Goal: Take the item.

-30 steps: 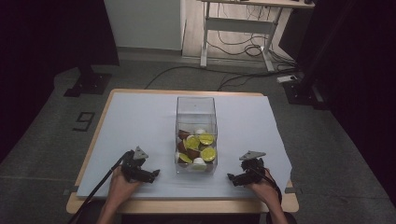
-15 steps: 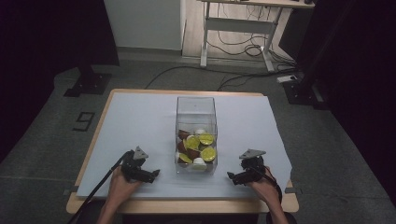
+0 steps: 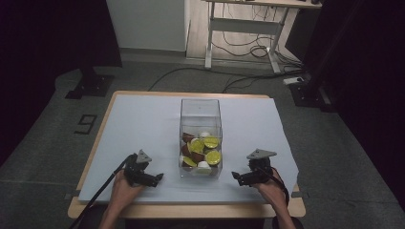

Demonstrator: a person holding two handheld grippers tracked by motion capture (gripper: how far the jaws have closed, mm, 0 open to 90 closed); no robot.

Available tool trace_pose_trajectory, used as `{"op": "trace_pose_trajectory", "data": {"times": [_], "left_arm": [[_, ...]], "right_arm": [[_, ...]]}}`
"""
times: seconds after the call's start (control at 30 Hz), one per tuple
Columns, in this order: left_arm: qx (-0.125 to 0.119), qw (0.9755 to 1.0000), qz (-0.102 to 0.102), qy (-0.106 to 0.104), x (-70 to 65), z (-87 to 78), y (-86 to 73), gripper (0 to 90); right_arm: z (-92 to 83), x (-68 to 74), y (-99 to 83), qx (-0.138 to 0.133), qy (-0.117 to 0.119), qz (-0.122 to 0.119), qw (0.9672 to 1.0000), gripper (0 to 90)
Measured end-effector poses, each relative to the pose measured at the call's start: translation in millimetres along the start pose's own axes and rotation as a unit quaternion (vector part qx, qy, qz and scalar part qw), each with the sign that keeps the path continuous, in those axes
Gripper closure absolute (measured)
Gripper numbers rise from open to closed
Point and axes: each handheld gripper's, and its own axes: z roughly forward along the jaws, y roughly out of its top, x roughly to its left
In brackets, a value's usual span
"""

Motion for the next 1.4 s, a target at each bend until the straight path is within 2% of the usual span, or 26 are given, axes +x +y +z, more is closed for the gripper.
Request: {"op": "trace_pose_trajectory", "data": {"times": [0.13, 0.33, 0.57, 0.7, 0.87, 1.2, 1.4], "left_arm": [[0.000, 1.0000, 0.001, 0.000, 0.1, -0.1, 0.0, 0.0], [0.000, 1.0000, 0.000, 0.000, 0.1, -0.1, 0.0, 0.0], [0.000, 1.0000, 0.001, 0.000, 0.1, -0.1, 0.0, 0.0], [0.000, 1.0000, 0.001, 0.000, 0.1, 0.0, 0.0, 0.0], [0.000, 1.0000, 0.001, 0.000, 0.1, 0.0, -0.1, 0.0], [0.000, 1.0000, 0.001, 0.000, 0.1, 0.0, 0.0, 0.0], [0.000, 1.0000, 0.000, -0.001, 0.1, 0.0, -0.1, 0.0]], "right_arm": [[-4.7, 1.4, 5.2, -0.005, 0.003, 0.003, 1.0000, 0.0], [-9.8, 5.7, 14.0, -0.009, 0.008, -0.006, 0.9999, 0.0], [-16.5, 8.6, 22.8, -0.022, 0.012, 0.004, 0.9997, 4.2], [-18.9, 10.8, 27.2, -0.020, 0.013, 0.006, 0.9997, 5.3], [-22.0, 16.8, 36.4, -0.024, 0.023, -0.001, 0.9995, 5.4], [-25.9, 18.6, 48.3, -0.029, 0.031, -0.008, 0.9991, 5.4], [-22.3, 27.3, 61.6, -0.023, 0.038, -0.035, 0.9984, 6.6]]}}
